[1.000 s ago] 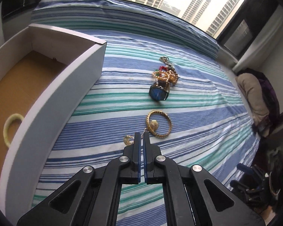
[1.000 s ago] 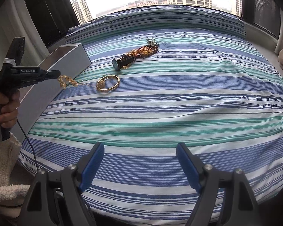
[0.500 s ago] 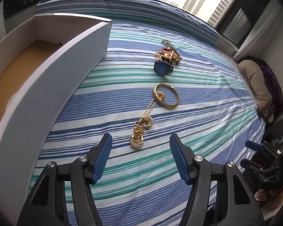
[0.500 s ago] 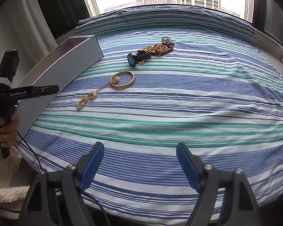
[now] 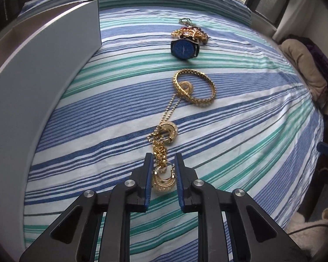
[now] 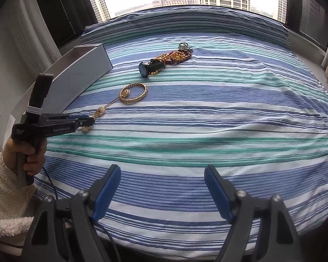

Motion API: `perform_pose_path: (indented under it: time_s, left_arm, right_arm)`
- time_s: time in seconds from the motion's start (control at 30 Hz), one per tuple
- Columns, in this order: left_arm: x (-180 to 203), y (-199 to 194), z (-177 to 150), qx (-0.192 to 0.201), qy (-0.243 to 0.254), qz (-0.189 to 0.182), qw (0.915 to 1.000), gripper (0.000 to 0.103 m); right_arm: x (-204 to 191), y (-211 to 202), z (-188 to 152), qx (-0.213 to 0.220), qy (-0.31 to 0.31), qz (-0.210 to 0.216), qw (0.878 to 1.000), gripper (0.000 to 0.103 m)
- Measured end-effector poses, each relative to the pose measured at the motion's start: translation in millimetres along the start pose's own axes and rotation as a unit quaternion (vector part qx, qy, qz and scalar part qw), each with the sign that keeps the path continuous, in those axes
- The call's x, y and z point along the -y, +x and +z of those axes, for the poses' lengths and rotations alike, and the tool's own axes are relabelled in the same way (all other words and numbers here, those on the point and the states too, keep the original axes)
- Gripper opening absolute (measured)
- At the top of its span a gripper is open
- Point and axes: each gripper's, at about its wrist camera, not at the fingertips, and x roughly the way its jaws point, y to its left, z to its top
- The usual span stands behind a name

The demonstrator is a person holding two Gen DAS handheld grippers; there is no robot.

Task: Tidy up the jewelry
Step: 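Lift the gold chain pendant with the left tool toward the white box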

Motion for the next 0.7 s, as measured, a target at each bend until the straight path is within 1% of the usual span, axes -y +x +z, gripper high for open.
perform_pose_path:
  time_s: [0.07,0.1,0.13,0.17,0.23,0.3,0.37,0.47,0.5,0.53,0.57,0.6,0.7]
  left_arm:
    - [-2,-23,1,0.022,-0.024,-0.028,0.9991,0.017]
    - [-3,-36,1,0.036,-0.033,-0.038,0.9981,0.011]
    - [-4,-50,3,0.049,-0.041,-0.05,0.9967,0.001]
    - [-5,-62,5,0.059,-0.049,-0.062,0.9951,0.0]
    - [-6,-85,8,0.082,-0.056,-0.071,0.9926,0.0]
    - [-6,-103,10,0.099,-0.057,-0.067,0.9912,0.0]
    - [-9,-113,10,0.105,-0.053,-0.062,0.9911,0.0]
    - [-5,-108,4,0.094,-0.02,-0.025,0.995,0.001]
    - [-3,-101,1,0.085,-0.012,-0.014,0.9962,0.013]
    - [-1,-92,-3,0.072,-0.005,-0.015,0.9973,0.023]
    - [2,-84,-6,0.063,0.003,-0.019,0.9978,0.045]
    - [4,-76,-8,0.058,0.013,-0.021,0.998,0.058]
    - [21,-47,-11,0.036,0.064,-0.012,0.9972,0.058]
  right_arm:
    - [2,2,0,-0.001,0.004,0.002,1.0,0.08]
    - [2,2,0,-0.001,0.005,0.003,1.0,0.08]
    - [1,1,1,0.0,0.003,0.004,1.0,0.08]
    - [0,1,1,0.0,0.001,0.004,1.0,0.08]
    - [0,1,1,0.0,0.0,0.003,1.0,0.08]
    - [-1,2,2,-0.001,0.001,0.004,1.0,0.08]
    - [-2,3,2,-0.001,0.0,0.004,1.0,0.08]
    - [-5,1,1,0.001,-0.003,0.005,1.0,0.08]
    - [-5,1,1,0.0,-0.004,0.005,1.0,0.08]
    - [-6,2,1,-0.001,-0.004,0.005,1.0,0.08]
    - [-7,3,0,-0.003,-0.005,0.004,1.0,0.08]
    - [-8,3,0,-0.004,-0.006,0.004,1.0,0.08]
    - [-11,3,-2,-0.007,-0.008,0.004,1.0,0.08]
